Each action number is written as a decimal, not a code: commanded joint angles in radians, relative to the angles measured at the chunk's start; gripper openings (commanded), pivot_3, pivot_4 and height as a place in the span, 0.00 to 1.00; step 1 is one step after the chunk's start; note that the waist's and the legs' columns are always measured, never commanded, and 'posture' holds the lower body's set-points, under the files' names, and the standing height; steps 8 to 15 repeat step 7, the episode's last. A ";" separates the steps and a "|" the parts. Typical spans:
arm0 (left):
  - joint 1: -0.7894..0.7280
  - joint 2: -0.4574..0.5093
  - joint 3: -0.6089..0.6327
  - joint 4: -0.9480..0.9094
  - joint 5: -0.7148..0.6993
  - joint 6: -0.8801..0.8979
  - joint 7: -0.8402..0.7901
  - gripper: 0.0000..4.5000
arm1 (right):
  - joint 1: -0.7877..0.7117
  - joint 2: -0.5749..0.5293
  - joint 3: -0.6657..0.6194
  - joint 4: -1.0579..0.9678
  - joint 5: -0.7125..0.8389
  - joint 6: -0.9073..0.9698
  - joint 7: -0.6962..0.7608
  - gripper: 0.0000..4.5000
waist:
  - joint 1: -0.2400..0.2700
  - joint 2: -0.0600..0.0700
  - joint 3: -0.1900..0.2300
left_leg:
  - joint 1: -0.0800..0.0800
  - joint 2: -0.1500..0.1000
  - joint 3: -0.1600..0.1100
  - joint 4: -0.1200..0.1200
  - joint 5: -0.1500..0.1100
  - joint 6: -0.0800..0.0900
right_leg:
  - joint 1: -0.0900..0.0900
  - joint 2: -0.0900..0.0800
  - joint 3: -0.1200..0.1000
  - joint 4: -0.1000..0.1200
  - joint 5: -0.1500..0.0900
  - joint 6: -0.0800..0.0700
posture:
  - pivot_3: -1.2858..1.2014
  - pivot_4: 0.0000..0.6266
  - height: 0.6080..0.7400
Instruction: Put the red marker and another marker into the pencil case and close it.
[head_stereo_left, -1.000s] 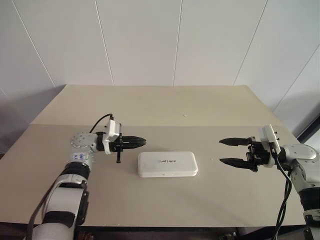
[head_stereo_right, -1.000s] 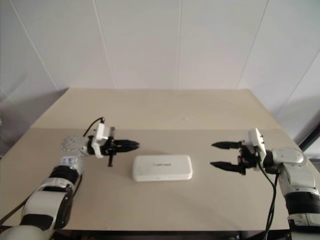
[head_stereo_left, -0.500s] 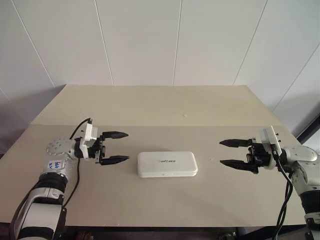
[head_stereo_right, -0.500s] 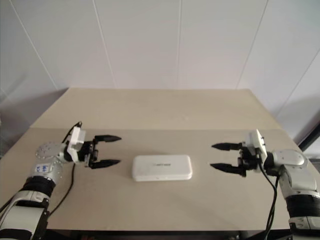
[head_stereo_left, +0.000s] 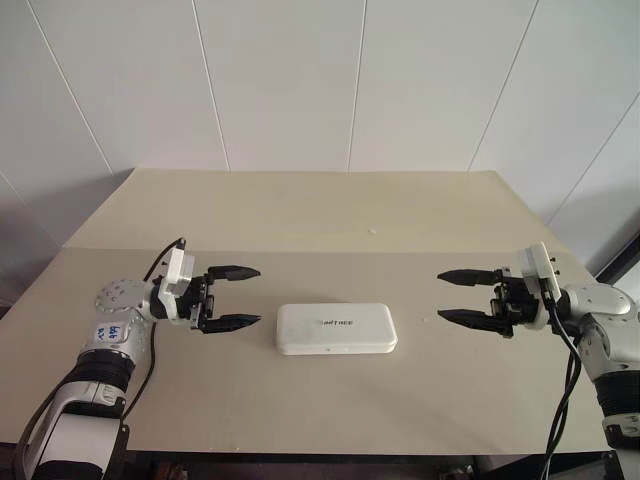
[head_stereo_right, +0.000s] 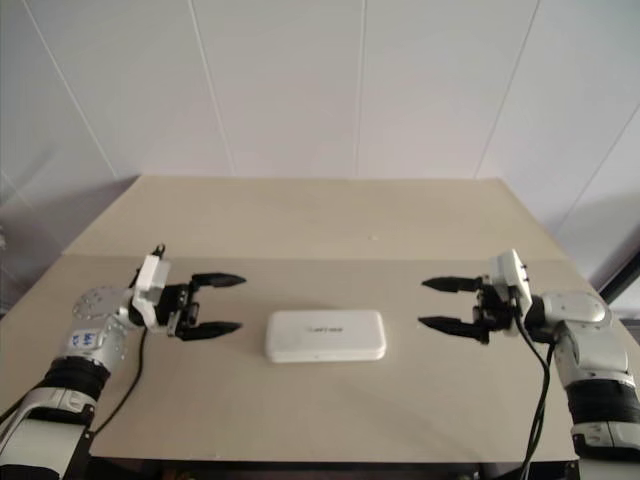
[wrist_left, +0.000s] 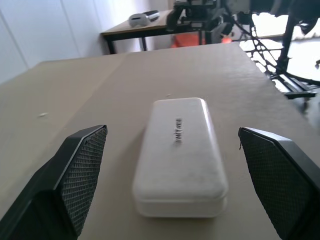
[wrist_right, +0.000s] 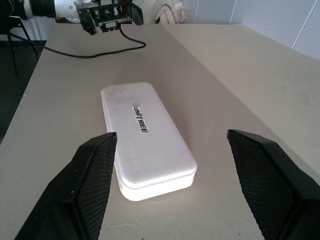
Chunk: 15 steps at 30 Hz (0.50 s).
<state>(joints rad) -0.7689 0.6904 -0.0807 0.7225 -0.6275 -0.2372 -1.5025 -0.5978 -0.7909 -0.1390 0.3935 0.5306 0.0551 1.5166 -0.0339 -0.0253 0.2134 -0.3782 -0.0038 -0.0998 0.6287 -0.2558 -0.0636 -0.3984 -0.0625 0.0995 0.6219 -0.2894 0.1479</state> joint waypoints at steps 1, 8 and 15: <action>-0.020 0.015 -0.020 0.003 -0.023 0.000 -0.112 0.99 | 0.030 -0.025 -0.053 -0.076 0.031 0.019 -0.002 1.00 | 0.001 0.000 0.000 | 0.000 0.000 0.000 0.000 0.000 0.000 | 0.000 0.000 0.000 0.000 0.000 0.000 | 0.52 0.24 1.00; -0.036 0.023 -0.024 0.019 -0.027 0.001 -0.112 0.99 | 0.123 0.008 -0.082 -0.233 0.073 0.060 -0.071 1.00 | 0.000 0.000 0.000 | 0.000 0.000 0.000 0.000 0.000 0.000 | 0.000 0.000 0.000 0.000 0.000 0.000 | 0.52 0.24 1.00; -0.036 0.023 -0.024 0.019 -0.027 0.001 -0.112 0.99 | 0.123 0.008 -0.082 -0.233 0.073 0.060 -0.071 1.00 | 0.000 0.000 0.000 | 0.000 0.000 0.000 0.000 0.000 0.000 | 0.000 0.000 0.000 0.000 0.000 0.000 | 0.52 0.24 1.00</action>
